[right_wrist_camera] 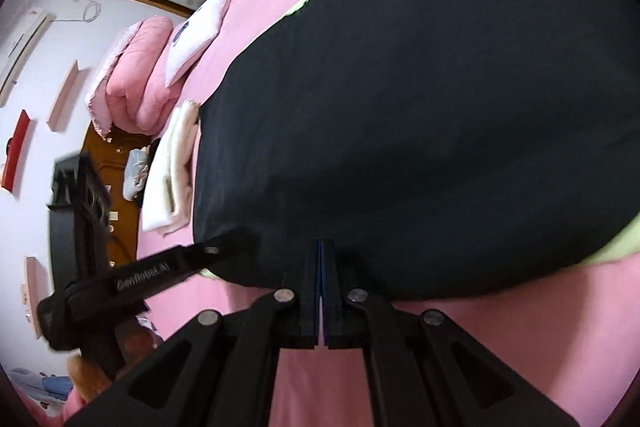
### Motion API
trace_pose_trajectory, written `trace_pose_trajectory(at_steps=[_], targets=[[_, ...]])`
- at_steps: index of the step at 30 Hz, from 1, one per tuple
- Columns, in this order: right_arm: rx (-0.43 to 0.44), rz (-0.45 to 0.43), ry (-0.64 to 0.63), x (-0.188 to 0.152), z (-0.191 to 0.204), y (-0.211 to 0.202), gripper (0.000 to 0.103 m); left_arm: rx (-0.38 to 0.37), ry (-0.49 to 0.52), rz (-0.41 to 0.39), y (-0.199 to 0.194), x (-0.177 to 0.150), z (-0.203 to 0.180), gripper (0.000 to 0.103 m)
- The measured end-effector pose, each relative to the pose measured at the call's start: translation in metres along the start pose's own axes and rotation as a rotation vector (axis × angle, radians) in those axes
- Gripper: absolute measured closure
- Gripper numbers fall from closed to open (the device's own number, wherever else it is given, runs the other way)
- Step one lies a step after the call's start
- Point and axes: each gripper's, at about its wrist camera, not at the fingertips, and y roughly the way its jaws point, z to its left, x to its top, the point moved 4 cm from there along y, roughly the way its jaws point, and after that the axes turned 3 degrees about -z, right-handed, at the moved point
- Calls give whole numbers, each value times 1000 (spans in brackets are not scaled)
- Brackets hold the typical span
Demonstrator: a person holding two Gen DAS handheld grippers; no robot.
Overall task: Fold large clothes
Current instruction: 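Press and smooth the folded black bundle flat with both grippers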
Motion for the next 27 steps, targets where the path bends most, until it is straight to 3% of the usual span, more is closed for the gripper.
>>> trace_pose_trajectory(at_steps=[5,7,13,20,24,27], targets=[[15,-14,8,20,-3,23,103,-44,-21,-15,19,11,-3,96],[43,-14,23,31,1,31,103,-61,-30,-29,20,35,6,96],[79,-67,15,73,-4,40,103,-103,-13,-142,30,74,-1,96],[28,-158,6,130,-19,45,103,-46,-24,-253,40,121,-6,96],[6,-223,1,158,-43,28,103,15,-59,-333,31,148,19,97],[-93,-297,-43,175,-68,-2,103,-29,-88,-326,20,163,43,99]])
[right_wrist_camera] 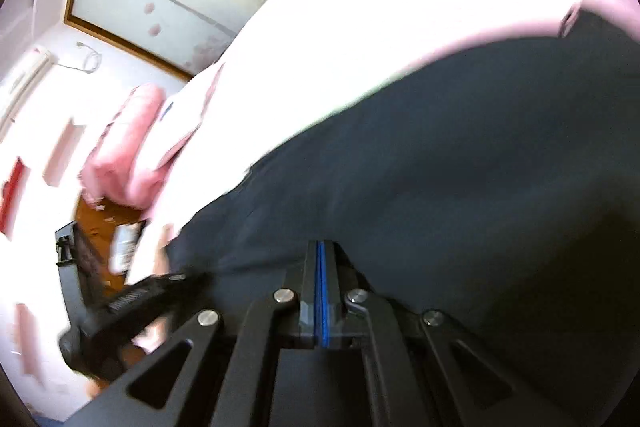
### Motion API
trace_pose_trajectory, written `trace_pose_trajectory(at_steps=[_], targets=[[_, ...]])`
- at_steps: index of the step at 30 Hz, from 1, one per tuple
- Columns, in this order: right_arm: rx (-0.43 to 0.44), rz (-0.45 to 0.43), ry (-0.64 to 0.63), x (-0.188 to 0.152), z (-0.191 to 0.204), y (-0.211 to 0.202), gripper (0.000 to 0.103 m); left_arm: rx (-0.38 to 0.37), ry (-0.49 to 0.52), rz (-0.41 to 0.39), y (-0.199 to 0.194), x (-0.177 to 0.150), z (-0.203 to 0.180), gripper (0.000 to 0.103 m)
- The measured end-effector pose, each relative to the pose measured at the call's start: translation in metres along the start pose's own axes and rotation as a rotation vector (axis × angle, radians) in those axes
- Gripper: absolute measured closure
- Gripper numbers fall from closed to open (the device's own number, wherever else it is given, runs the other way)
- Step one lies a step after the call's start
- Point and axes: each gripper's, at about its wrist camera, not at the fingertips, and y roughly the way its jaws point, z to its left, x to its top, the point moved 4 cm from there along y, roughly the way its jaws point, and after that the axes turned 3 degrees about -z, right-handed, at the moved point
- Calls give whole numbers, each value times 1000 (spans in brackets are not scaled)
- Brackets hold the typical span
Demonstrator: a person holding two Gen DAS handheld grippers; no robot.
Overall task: Fold large clothes
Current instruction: 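Press and smooth the folded black bundle flat with both grippers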
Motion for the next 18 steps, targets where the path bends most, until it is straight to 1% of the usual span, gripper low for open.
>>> trace_pose_trajectory(at_steps=[1,2,3,4,5,6,7,8,9,10,11,12,13,14,15,16,17,18], targets=[[-27,-15,1,6,-10,-6,103,-13,-11,7,-1,5,8,101],[-77,-39,19,16,-27,-17,103,19,-11,-2,-5,8,14,101],[-96,-53,33,22,-36,-24,103,83,3,-21,-7,12,24,101],[-136,-79,49,28,-47,-35,103,184,37,-46,-11,16,35,101],[-222,-114,54,35,-61,-47,103,255,60,-60,-14,17,41,101],[-297,-134,49,40,-70,-55,103,378,86,-78,-17,18,54,97],[-377,-159,48,44,-83,-68,103,477,102,-86,-19,19,67,88],[-413,-179,64,46,-93,-77,103,590,119,-93,-20,17,84,84],[-446,-193,78,47,-98,-83,103,648,128,-95,-20,15,97,84],[-524,-205,89,47,-103,-88,103,681,131,-93,-22,12,109,83],[-558,-215,103,46,-109,-95,103,683,130,-95,-27,12,118,81],[-535,-236,122,45,-108,-99,103,663,126,-102,-32,10,120,81],[-530,-260,144,43,-98,-98,103,657,119,-105,-39,8,119,81],[-524,-275,150,41,-101,-108,103,652,116,-101,-36,7,111,81],[-500,-286,150,40,-104,-119,103,624,110,-88,-46,5,113,81],[-451,-288,144,36,-91,-120,103,582,104,-77,-47,12,114,81],[-411,-278,142,29,-69,-105,102,506,94,-61,-59,5,103,81],[-349,-256,143,21,-52,-96,102,434,92,-47,-61,1,85,81]])
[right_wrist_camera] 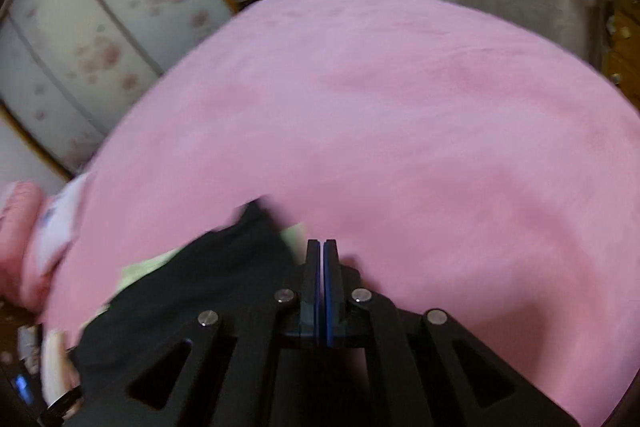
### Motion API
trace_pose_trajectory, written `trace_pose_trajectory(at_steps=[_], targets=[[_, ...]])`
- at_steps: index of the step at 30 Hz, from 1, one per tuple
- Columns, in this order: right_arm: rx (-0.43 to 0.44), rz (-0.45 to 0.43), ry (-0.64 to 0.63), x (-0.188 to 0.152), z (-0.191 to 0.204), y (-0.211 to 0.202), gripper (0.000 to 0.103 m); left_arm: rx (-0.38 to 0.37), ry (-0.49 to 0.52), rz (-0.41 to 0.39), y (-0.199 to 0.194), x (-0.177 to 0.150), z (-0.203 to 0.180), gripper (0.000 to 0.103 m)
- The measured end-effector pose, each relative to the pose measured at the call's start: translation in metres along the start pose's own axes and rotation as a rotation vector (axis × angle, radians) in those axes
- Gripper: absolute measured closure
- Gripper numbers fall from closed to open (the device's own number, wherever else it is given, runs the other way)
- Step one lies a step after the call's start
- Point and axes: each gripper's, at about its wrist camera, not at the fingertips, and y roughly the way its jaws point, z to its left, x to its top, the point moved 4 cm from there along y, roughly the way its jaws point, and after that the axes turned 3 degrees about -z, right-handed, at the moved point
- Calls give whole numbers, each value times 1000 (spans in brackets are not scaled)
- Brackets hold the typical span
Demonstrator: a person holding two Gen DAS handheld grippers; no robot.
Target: Fold large clothes
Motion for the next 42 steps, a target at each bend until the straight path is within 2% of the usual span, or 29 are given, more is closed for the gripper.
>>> trace_pose_trajectory(at_steps=[1,3,4,6,9,11,13,14,16,17,18,20,21,23,24,28,31,32,34,37,40,42], targets=[[69,42,6,-15,18,1,102,-76,10,6,-12,-2,-24,81],[167,137,8,-43,59,10,102,-163,52,15,-25,-9,-58,80],[244,219,7,-68,83,16,102,-195,77,26,-30,-15,-75,80],[351,318,-17,-104,114,21,102,-236,127,60,-35,-30,-107,80],[400,394,-117,-141,144,21,102,-181,204,88,-30,-36,-130,79],[414,475,-195,-161,153,25,102,-154,258,73,-29,-40,-135,79],[401,499,-270,-166,147,28,103,-116,307,58,-27,-46,-136,76],[428,502,-283,-161,140,26,103,-72,341,40,-27,-51,-128,76],[424,493,-309,-151,128,24,103,41,401,2,-25,-51,-111,76],[411,479,-324,-141,116,21,103,82,422,-6,-22,-53,-105,75],[311,435,-361,-130,100,19,103,103,431,-8,-18,-52,-96,73],[189,376,-394,-113,68,10,103,96,400,-8,-18,-55,-76,69],[160,363,-377,-102,52,7,103,132,377,3,-16,-56,-63,69],[162,360,-310,-84,26,1,103,202,358,45,-9,-60,-39,69],[78,324,-314,-74,14,-5,103,221,339,54,-8,-61,-27,69],[-330,194,-484,-55,-14,-27,103,289,240,100,-5,-68,20,69],[-464,172,-455,-49,-28,-39,103,368,173,118,-12,-71,43,69],[-471,178,-436,-48,-29,-41,103,411,128,121,-20,-72,54,69],[-418,180,-391,-43,-21,-46,103,432,49,140,-29,-72,70,69],[-350,173,-415,-36,5,-61,103,360,-106,207,-43,-80,91,69],[-210,205,-415,-41,47,-61,103,298,-175,259,-55,-88,93,69],[-106,232,-418,-52,90,-62,103,272,-192,272,-72,-105,86,69]])
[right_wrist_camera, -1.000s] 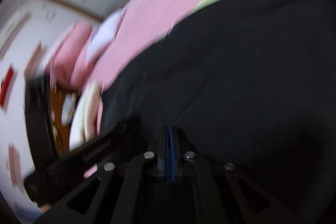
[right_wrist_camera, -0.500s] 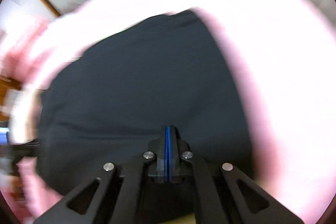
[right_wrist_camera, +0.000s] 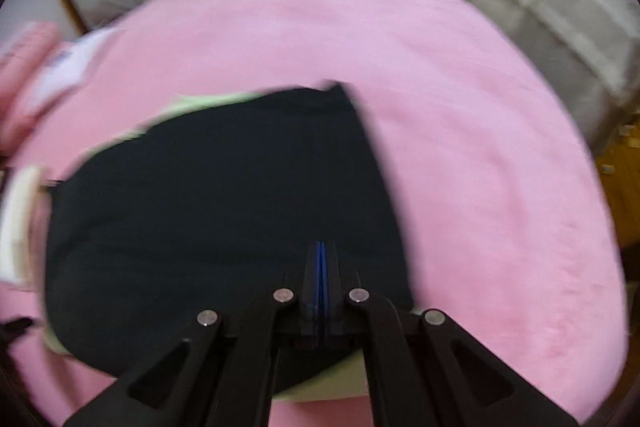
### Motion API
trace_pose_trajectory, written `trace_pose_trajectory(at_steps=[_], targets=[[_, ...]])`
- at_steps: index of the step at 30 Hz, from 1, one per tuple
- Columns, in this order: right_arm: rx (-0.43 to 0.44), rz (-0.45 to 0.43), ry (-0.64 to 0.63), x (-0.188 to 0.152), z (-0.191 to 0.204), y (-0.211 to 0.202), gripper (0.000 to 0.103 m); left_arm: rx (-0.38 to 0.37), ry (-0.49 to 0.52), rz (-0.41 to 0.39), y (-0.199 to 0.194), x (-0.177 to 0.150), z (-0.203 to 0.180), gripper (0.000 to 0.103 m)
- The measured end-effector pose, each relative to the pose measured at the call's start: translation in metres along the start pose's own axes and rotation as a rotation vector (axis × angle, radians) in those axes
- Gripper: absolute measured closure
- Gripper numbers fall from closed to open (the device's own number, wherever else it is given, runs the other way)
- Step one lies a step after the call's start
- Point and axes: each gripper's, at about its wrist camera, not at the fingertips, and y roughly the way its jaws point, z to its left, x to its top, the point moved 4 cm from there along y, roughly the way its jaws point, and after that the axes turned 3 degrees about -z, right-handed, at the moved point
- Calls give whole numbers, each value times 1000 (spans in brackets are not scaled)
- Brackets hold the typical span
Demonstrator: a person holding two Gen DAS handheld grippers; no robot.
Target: Fold large clothes
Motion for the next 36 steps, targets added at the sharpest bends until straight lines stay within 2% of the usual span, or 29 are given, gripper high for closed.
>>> trace_pose_trajectory(at_steps=[4,6,9,15,17,18,19,21,23,25,26,31,34,36], targets=[[110,12,-24,11,69,-2,103,-72,-30,49,-7,-16,2,69],[158,31,-9,14,86,6,103,-85,-50,75,-8,-25,4,69],[210,129,50,8,117,27,103,-111,-68,93,-7,-30,6,69],[190,345,82,-30,144,96,103,-148,-89,116,3,-35,17,66],[155,349,34,-43,151,111,103,-168,-105,139,11,-42,25,64],[139,342,-8,-46,156,114,103,-183,-109,152,8,-53,10,62],[119,340,-58,-48,161,117,103,-200,-115,164,13,-55,11,60],[64,345,-179,-50,176,119,103,-271,-139,198,22,-62,11,56],[29,361,-275,-52,189,123,103,-374,-164,221,27,-68,8,47],[33,370,-342,-54,196,127,103,-484,-192,242,33,-72,5,28],[33,378,-386,-55,200,129,103,-545,-215,254,36,-75,4,25],[24,423,-493,-57,212,133,103,-730,-318,248,48,-74,4,18],[32,462,-457,-54,214,138,103,-795,-334,223,54,-63,4,18],[39,475,-425,-50,214,141,103,-812,-358,227,72,-61,4,18]])
